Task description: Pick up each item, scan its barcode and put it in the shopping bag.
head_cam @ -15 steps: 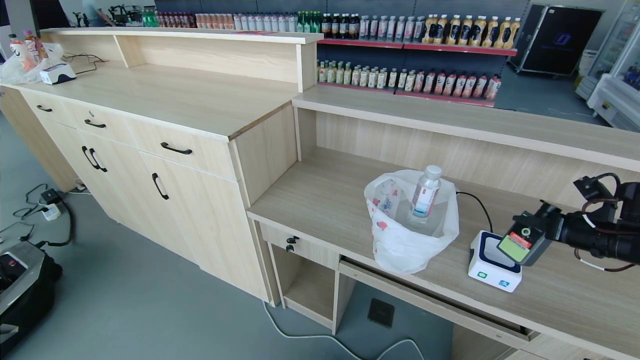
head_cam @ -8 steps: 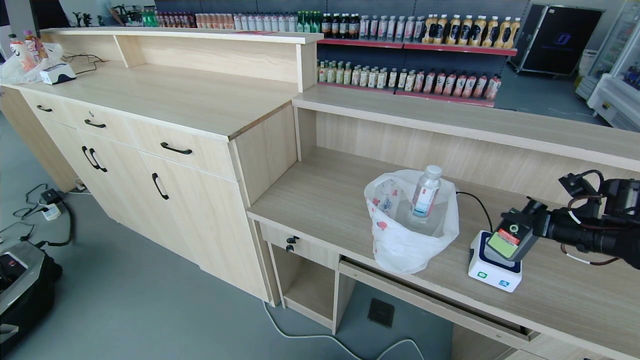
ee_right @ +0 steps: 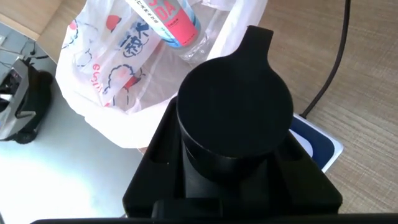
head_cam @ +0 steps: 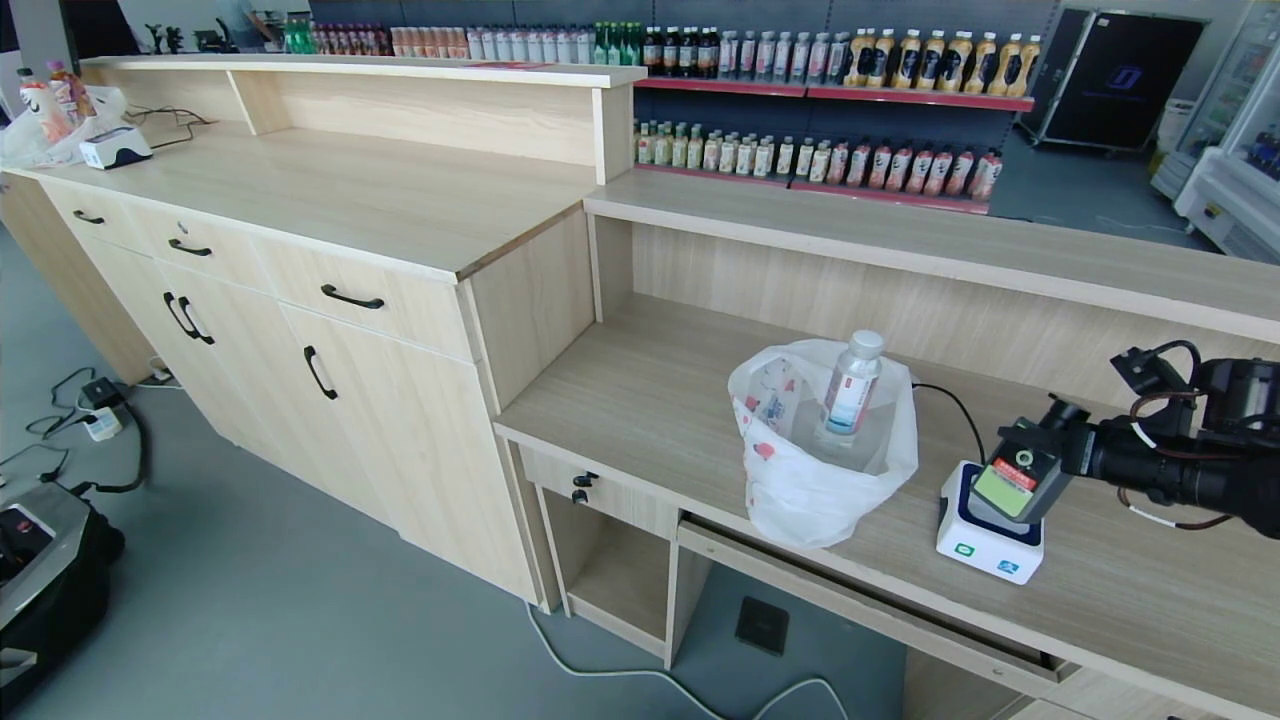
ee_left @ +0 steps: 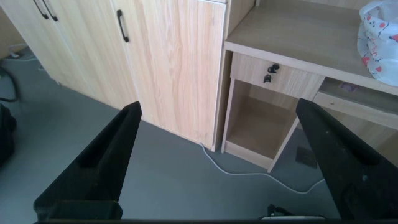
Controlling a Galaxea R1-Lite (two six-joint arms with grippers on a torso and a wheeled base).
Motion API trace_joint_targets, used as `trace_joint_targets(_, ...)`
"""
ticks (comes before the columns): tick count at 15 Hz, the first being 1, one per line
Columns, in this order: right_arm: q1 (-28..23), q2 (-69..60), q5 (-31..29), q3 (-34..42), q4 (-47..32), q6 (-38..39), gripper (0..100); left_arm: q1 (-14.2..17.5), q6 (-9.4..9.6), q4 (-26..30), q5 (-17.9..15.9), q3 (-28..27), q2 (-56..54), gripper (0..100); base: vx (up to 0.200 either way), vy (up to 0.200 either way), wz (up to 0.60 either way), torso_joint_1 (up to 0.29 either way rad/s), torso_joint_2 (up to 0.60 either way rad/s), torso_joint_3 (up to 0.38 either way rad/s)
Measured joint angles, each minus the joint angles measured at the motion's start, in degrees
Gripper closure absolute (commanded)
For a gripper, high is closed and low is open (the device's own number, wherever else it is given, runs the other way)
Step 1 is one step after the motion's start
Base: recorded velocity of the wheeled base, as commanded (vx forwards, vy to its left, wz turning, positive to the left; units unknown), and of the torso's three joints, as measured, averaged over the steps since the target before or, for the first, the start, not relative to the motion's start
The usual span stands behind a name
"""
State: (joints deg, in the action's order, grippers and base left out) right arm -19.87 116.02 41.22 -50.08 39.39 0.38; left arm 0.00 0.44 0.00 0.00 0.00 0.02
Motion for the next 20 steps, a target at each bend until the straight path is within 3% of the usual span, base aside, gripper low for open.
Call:
trace_joint_targets(14, 0.44, -1.27, -0.05, 0.24, 2.22, -1.33, 100, 0.00, 0.00, 0.00, 0.00, 0.00, 0.00, 0, 0.000, 0.000, 0.00, 0.000, 0.00, 0.000)
trace_joint_targets(15, 0.22, -3.39, -1.83, 1.71, 2.55, -5.50, 100, 0.00, 0.00, 0.00, 0.00, 0.00, 0.00, 0, 0.000, 0.000, 0.00, 0.000, 0.00, 0.000)
trace_joint_targets(18, -2.12, -10.59, -11.80, 7.06, 3.44, -29.53, 100, 0.00, 0.00, 0.00, 0.00, 0.00, 0.00, 0, 0.000, 0.000, 0.00, 0.000, 0.00, 0.000)
trace_joint_targets(20, -4.60, -14.95, -14.35, 10.31, 5.50, -39.30, 100, 0.00, 0.00, 0.00, -0.02, 0.00, 0.00, 0, 0.000, 0.000, 0.00, 0.000, 0.00, 0.000)
